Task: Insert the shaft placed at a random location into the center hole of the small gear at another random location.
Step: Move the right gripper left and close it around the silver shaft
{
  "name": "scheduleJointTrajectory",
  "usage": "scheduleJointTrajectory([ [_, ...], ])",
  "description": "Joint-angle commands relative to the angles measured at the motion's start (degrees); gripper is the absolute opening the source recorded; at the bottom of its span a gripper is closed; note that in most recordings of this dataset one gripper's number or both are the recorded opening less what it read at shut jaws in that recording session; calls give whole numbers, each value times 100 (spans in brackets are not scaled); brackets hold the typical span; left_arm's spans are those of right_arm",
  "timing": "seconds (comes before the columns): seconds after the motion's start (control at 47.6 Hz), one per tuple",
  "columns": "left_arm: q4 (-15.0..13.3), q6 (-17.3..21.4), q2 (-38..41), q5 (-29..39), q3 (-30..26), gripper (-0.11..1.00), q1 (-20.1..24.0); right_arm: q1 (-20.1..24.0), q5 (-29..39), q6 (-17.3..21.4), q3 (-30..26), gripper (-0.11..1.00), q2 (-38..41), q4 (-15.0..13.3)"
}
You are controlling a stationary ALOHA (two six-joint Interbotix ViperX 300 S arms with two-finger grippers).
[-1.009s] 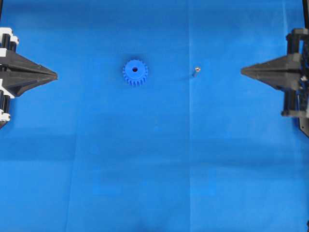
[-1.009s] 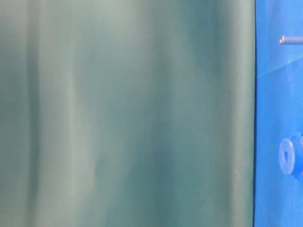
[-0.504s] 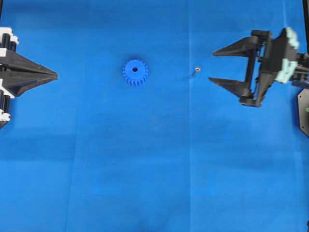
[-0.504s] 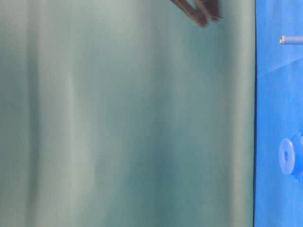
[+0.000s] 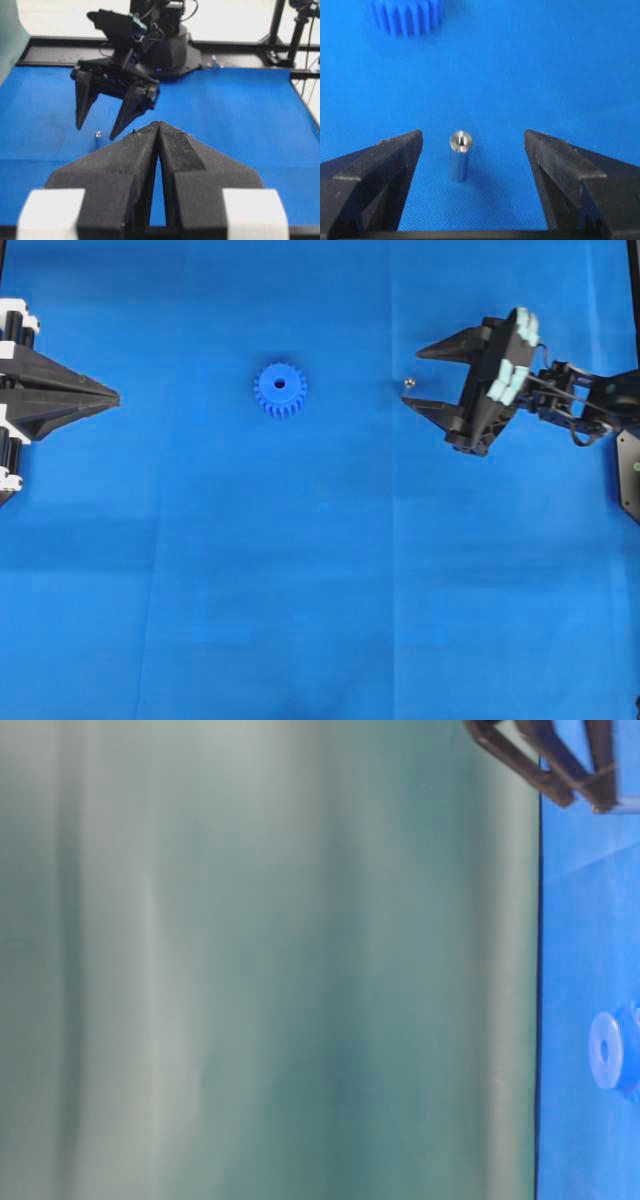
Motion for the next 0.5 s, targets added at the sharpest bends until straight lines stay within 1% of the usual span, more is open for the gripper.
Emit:
scheduleJointTrajectory([
  [0.0, 9, 0, 26, -18, -44, 0, 0, -9, -79, 0, -158, 71, 114, 18],
  [0.294, 18, 0, 26, 9, -35, 0, 0, 0, -62, 18, -202, 70, 229, 18],
  [0.42, 18, 0, 26, 18, -35, 0, 0, 35, -62, 18, -193, 66, 229, 9],
  [0.483, 18, 0, 26, 18, -35, 0, 0, 44, -88, 18, -185, 59, 229, 18],
])
